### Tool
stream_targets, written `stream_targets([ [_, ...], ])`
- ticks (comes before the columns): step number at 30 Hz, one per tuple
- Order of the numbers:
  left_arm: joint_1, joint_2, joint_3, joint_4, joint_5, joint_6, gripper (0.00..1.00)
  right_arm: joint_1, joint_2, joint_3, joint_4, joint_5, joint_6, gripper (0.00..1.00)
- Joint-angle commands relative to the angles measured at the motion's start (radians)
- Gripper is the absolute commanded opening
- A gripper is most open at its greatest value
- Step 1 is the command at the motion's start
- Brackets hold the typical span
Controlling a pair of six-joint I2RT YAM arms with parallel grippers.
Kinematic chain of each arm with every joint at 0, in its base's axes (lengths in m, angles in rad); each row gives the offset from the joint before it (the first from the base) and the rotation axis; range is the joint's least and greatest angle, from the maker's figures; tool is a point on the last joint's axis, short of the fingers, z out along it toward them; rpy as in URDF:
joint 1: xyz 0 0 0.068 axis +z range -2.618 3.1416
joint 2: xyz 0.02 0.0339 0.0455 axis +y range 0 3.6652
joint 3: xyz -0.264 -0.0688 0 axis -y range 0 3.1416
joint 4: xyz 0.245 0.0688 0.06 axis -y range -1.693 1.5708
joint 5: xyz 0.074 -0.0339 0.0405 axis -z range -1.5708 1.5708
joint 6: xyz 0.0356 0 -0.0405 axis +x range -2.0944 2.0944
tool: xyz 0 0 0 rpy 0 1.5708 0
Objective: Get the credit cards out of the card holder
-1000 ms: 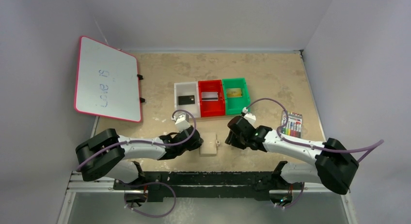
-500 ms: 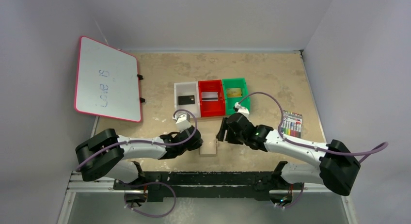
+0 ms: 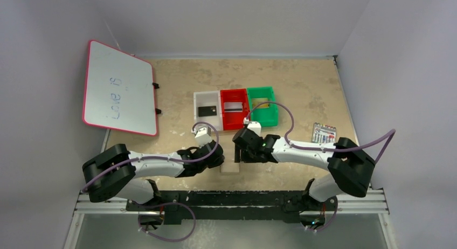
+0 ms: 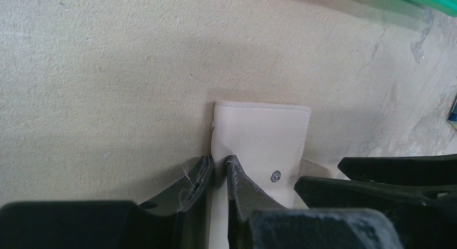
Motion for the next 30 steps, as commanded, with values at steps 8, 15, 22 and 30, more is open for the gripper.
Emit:
stream_targets([
  [8,-0.007,-0.038,-0.010,-0.084,-0.034,0.024,0.13,-0.004,-0.061,-0.053,-0.092,0.068,0.126,0.48],
  [15,-0.007,-0.048,-0.017,-0.078,-0.030,0.023,0.13,-0.069,-0.168,-0.165,0.105,-0.038,0.061,0.25],
  [22,-0.007,-0.047,-0.022,-0.056,-0.016,0.022,0.13,-0.112,-0.193,-0.179,0.231,-0.153,-0.016,0.32],
  [30,-0.007,-0.049,-0.023,-0.055,-0.015,0.019,0.13,-0.122,-0.205,-0.235,0.300,-0.223,0.009,0.30],
])
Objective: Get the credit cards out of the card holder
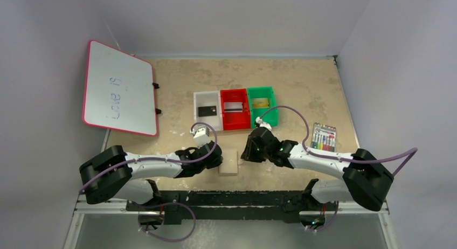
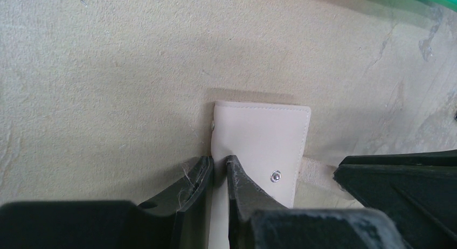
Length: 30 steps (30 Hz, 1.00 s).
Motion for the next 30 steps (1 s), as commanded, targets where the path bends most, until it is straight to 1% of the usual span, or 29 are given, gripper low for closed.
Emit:
stream_targets([
  [1,-0.007,-0.017,-0.015,-0.016,-0.011,0.019,0.13,-0.005,-0.027,-0.025,0.063,-0.059,-0.006,0.30],
  [4,-0.006,-0.017,-0.015,-0.014,-0.014,0.018,0.13,-0.006,-0.015,-0.023,0.060,-0.079,-0.017,0.32],
  [7,-0.007,-0.017,-0.016,-0.012,-0.011,0.018,0.13,-0.005,-0.003,-0.030,0.069,-0.085,-0.018,0.27],
  [8,-0.007,-0.016,-0.016,-0.012,-0.013,0.019,0.13,-0.005,0.000,-0.029,0.070,-0.083,-0.018,0.22],
  [11,-0.007,-0.023,-0.018,-0.014,-0.017,0.018,0.15,-0.006,-0.005,-0.011,0.070,-0.089,-0.028,0.02],
  [12,-0.007,-0.029,-0.021,-0.011,-0.020,0.016,0.16,-0.004,-0.009,0.001,0.061,-0.086,-0.029,0.00],
  [15,-0.007,-0.066,-0.029,-0.014,-0.038,0.008,0.21,-0.006,-0.038,0.037,0.018,-0.031,-0.029,0.00],
  [17,-0.007,-0.113,-0.030,-0.035,-0.061,-0.001,0.27,-0.005,-0.074,0.061,-0.009,0.000,-0.049,0.00],
  [19,-0.007,-0.168,-0.032,-0.074,-0.094,-0.009,0.38,-0.005,-0.113,0.080,-0.017,-0.008,-0.069,0.00],
  [20,-0.006,-0.200,-0.032,-0.098,-0.118,-0.018,0.46,-0.005,-0.132,0.085,-0.008,-0.012,-0.086,0.00],
  [21,-0.006,-0.232,-0.030,-0.131,-0.144,-0.030,0.51,-0.006,-0.149,0.086,0.010,-0.015,-0.112,0.00],
  [23,-0.006,-0.295,-0.031,-0.191,-0.190,-0.048,0.58,-0.006,-0.173,0.084,0.045,-0.045,-0.136,0.00],
  [25,-0.007,-0.359,-0.028,-0.249,-0.228,-0.062,0.62,-0.005,-0.188,0.088,0.083,-0.089,-0.158,0.00],
  [28,-0.007,-0.455,-0.027,-0.341,-0.279,-0.090,0.63,-0.002,-0.193,0.097,0.161,-0.188,-0.192,0.00],
  [30,-0.006,-0.498,-0.031,-0.384,-0.304,-0.107,0.64,0.005,-0.181,0.112,0.182,-0.217,-0.206,0.00],
])
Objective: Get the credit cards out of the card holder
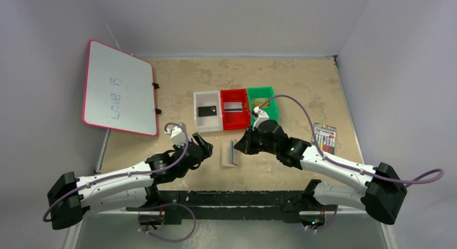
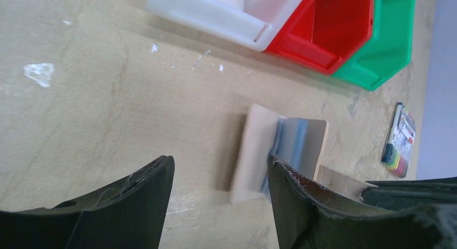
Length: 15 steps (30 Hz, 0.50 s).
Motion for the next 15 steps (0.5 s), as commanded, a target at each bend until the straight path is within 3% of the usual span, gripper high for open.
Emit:
stream_targets([
  [1,-0.007,-0.105,0.000,-0.148,-0.122,-0.059,0.65,0.011,0.010,0.068,0.099,-0.087,-0.065,0.00],
  [8,-0.007,-0.148,-0.009,-0.187,-0.121,-0.062,0.65,0.013,0.062,0.085,-0.099,0.069,0.061,0.00],
  [12,-0.007,-0.113,-0.008,-0.138,-0.081,-0.031,0.65,-0.007,0.015,0.038,-0.235,0.239,0.196,0.00],
  [15,-0.007,-0.077,-0.008,-0.068,-0.048,0.006,0.65,-0.068,-0.019,-0.045,-0.263,0.252,0.273,0.00],
])
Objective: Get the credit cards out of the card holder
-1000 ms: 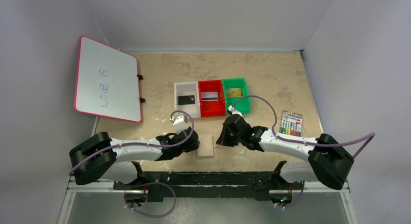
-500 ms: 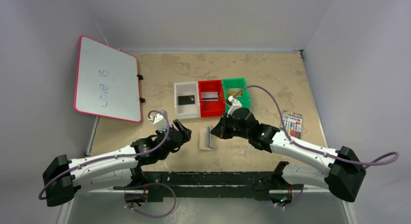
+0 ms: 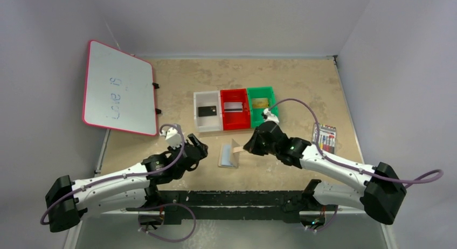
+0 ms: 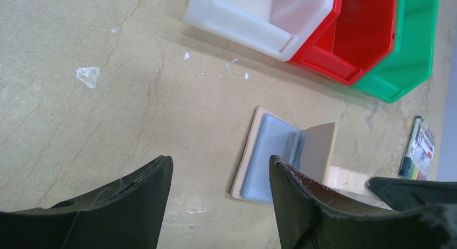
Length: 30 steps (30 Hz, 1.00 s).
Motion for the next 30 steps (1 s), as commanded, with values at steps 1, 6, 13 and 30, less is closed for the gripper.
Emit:
stream_targets([
  [1,-0.007,0.047,-0.003,0.119,0.043,0.061,0.65,-0.078,-0.064,-0.103,-0.126,0.123,0.177,0.00],
  [6,-0.007,0.137,0.007,0.295,0.139,0.130,0.65,-0.122,-0.103,-0.207,-0.110,0.111,0.232,0.00],
  [13,-0.006,0.373,0.095,0.543,0.325,0.239,0.64,-0.127,-0.004,-0.191,-0.164,0.173,0.285,0.00],
  [30,-0.034,0.827,0.354,0.624,0.430,0.238,0.45,-0.129,-0.162,-0.255,-0.052,0.175,0.290,0.12],
])
